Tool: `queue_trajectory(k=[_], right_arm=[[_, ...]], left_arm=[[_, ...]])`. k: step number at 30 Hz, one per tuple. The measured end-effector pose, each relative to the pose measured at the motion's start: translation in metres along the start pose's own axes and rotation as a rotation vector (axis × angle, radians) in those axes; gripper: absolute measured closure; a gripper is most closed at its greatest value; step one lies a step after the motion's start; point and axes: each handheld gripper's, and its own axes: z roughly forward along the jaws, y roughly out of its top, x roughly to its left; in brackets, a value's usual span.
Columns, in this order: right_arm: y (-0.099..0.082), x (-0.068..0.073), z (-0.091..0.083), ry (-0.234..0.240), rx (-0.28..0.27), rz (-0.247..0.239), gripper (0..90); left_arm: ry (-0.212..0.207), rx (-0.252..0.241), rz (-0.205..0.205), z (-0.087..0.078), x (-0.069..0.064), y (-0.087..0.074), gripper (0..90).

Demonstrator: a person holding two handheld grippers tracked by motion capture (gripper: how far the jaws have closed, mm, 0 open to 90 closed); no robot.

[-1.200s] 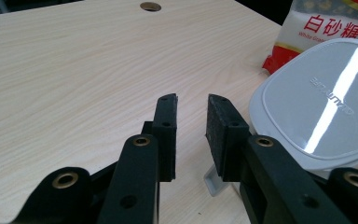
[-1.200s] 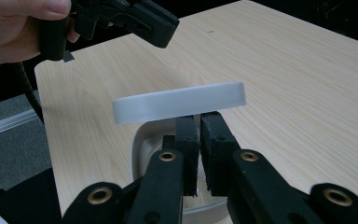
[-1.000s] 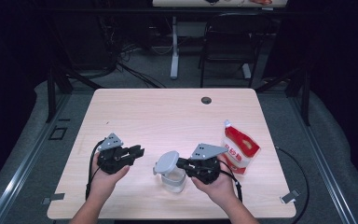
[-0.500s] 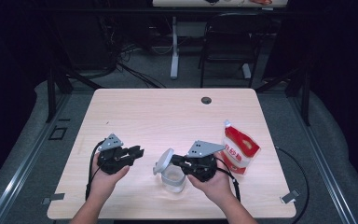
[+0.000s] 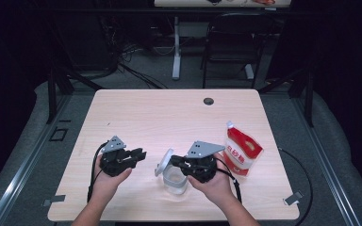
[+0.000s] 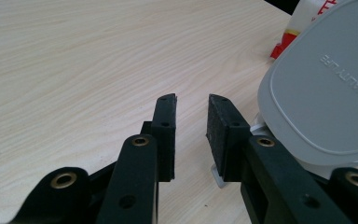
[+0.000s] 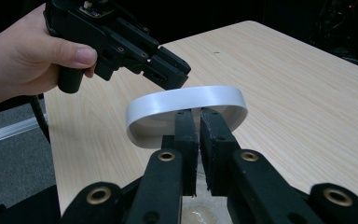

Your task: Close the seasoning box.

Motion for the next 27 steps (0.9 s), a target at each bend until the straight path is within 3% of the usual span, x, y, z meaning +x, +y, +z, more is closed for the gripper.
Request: queue_trajectory(k=[5, 14, 20, 27], right_arm=[[0.001, -0.001, 0.0, 0.004, -0.005, 0.007, 85.8], [0.013, 0.008, 0.004, 0.016, -0.024, -0.025, 85.5], [0.012, 0.007, 0.005, 0.011, -0.016, -0.025, 84.8], [0.004, 0.003, -0.005, -0.014, -0.013, -0.024, 82.4]], left_arm=[[-0.001, -0.001, -0.001, 0.0, 0.0, 0.0, 73.4], [0.0, 0.002, -0.004, 0.001, 0.001, -0.001, 73.4], [0.0, -0.006, -0.005, 0.0, 0.002, -0.001, 73.3], [-0.002, -0.007, 0.001, 0.001, 0.001, -0.001, 72.4]])
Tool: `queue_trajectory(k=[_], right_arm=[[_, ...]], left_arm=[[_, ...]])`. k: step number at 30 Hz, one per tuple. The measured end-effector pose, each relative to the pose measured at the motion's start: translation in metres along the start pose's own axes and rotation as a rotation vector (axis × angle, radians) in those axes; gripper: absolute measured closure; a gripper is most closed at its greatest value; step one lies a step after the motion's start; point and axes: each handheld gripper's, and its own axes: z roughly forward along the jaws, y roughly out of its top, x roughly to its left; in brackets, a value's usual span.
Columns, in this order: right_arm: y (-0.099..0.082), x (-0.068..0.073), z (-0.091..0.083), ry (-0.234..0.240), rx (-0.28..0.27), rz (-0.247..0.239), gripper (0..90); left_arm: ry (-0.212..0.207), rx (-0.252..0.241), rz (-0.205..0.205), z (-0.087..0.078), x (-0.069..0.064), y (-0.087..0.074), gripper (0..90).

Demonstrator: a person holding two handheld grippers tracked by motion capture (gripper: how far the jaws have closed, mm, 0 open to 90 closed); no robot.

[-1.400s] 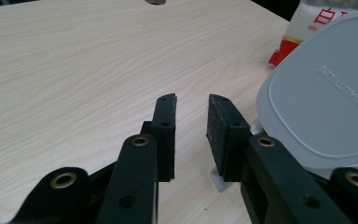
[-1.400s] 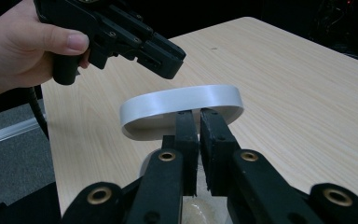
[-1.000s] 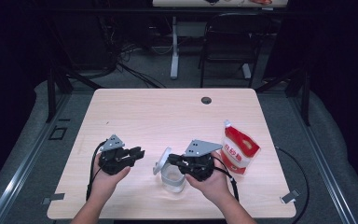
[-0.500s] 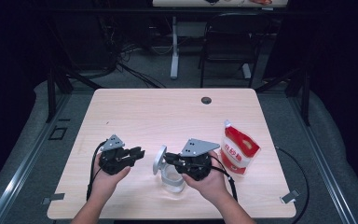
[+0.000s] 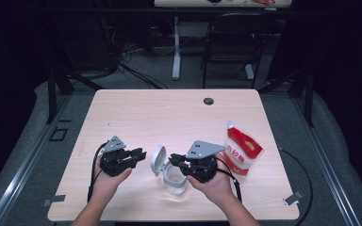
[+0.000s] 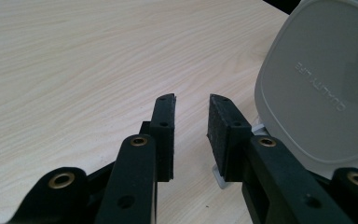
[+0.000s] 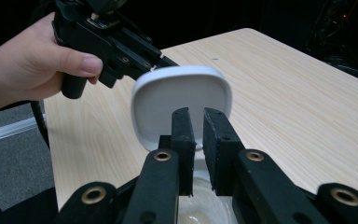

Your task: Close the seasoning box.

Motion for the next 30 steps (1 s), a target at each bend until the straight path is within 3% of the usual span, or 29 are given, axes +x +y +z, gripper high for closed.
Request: queue_trajectory(k=[4, 6, 12, 22, 30], right_arm=[[-0.005, -0.003, -0.007, -0.014, 0.003, 0.003, 81.0], [-0.009, -0.005, -0.013, -0.026, 0.01, 0.001, 80.3], [-0.019, -0.012, -0.038, -0.06, -0.003, 0.014, 77.7], [-0.041, -0.017, -0.053, -0.097, -0.004, 0.045, 73.8], [-0.055, -0.018, -0.065, -0.107, -0.004, 0.052, 72.1]], left_arm=[[0.005, 0.008, 0.023, 0.0, 0.001, 0.001, 71.6], [-0.001, 0.002, 0.008, 0.002, 0.002, 0.002, 71.3], [0.014, 0.018, 0.058, 0.001, -0.001, -0.001, 69.1], [-0.025, -0.003, 0.055, -0.008, -0.01, -0.02, 67.0], [-0.051, -0.049, 0.048, -0.011, -0.007, -0.027, 66.0]])
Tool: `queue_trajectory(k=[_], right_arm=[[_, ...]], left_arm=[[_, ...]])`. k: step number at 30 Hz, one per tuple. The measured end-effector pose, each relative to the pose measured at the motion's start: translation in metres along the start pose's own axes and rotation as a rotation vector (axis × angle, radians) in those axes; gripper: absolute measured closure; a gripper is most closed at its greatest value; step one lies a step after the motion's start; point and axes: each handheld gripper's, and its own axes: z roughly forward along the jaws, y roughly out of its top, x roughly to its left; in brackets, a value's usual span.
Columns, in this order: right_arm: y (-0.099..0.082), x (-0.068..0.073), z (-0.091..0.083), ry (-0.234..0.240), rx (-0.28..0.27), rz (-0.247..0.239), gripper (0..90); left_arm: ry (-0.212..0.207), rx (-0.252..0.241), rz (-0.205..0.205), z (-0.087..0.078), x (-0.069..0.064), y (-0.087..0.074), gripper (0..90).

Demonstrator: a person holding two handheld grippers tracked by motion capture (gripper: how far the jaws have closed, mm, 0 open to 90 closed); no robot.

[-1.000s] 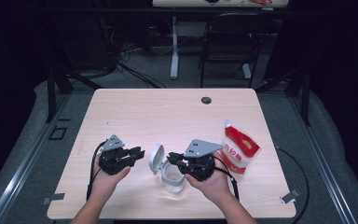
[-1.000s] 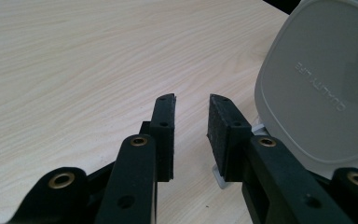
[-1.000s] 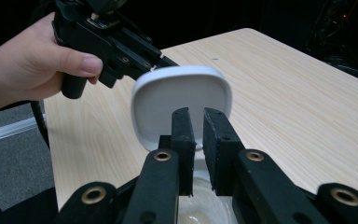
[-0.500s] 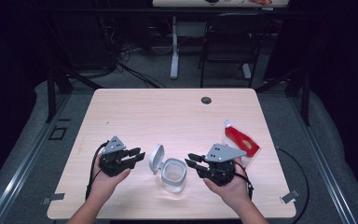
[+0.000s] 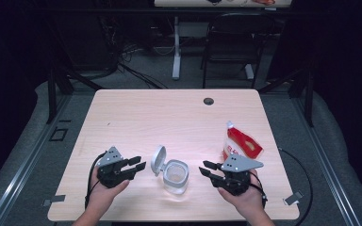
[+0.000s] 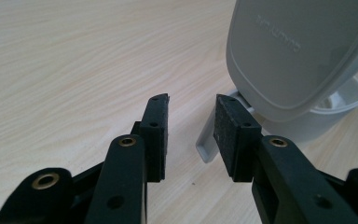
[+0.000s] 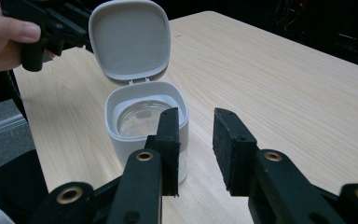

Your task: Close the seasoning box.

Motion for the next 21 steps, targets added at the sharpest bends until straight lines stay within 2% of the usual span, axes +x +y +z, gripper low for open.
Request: queue_trajectory(k=[3, 7, 13, 14, 21], right_arm=[[-0.003, -0.002, -0.004, -0.005, -0.001, 0.011, 71.8], [-0.009, -0.003, -0.007, -0.02, 0.016, 0.009, 71.5], [-0.021, -0.005, -0.021, -0.056, 0.037, 0.022, 70.1], [-0.023, -0.005, -0.024, -0.059, 0.027, 0.032, 69.9], [-0.033, -0.019, -0.034, -0.113, 0.014, 0.077, 67.7]], left_arm=[[-0.001, 0.002, -0.004, 0.0, 0.003, -0.002, 66.0], [0.011, 0.032, 0.008, 0.0, 0.004, -0.007, 66.0], [0.017, 0.018, 0.001, -0.002, 0.008, -0.008, 65.6], [0.018, 0.013, -0.003, -0.003, 0.009, -0.009, 65.6], [0.016, 0.014, -0.019, -0.003, 0.013, -0.012, 63.5]])
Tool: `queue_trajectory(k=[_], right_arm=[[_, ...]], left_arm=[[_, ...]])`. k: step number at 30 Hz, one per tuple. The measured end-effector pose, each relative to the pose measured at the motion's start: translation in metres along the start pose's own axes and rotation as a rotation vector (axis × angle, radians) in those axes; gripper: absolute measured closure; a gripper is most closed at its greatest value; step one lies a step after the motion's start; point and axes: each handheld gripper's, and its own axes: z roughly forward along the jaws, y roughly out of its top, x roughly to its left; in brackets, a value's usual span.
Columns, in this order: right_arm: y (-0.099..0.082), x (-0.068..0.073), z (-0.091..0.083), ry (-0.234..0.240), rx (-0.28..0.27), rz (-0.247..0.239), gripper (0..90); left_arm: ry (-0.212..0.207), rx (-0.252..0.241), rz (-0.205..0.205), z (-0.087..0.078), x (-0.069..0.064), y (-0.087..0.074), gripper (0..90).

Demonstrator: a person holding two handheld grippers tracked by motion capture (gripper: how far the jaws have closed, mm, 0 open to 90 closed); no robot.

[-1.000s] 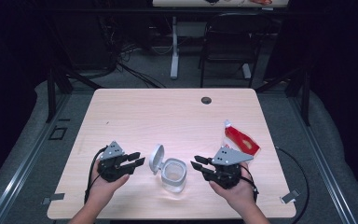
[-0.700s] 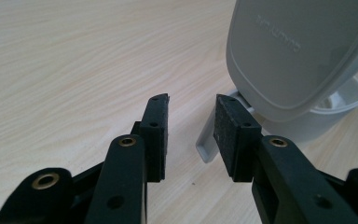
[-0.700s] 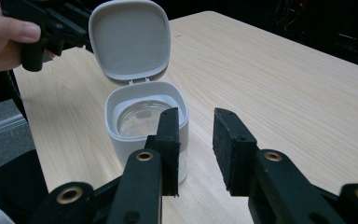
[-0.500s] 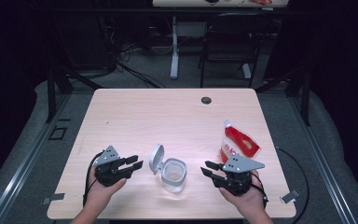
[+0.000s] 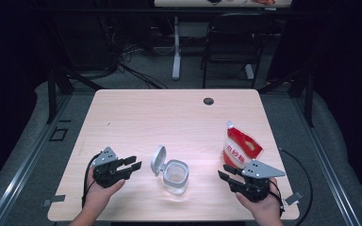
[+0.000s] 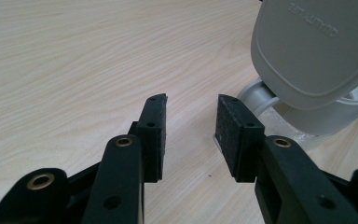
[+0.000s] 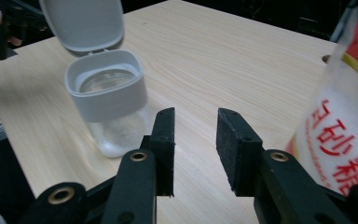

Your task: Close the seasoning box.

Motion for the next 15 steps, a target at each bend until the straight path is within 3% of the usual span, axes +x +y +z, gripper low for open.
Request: queue_trajectory(k=[8, 15], right_arm=[[-0.009, -0.013, 0.003, -0.022, 0.016, 0.024, 65.2], [-0.014, -0.021, -0.007, -0.062, -0.006, 0.048, 64.4]], left_arm=[[0.039, -0.008, -0.011, -0.001, 0.004, -0.005, 60.1], [0.041, -0.004, -0.002, -0.001, 0.005, -0.006, 59.9]])
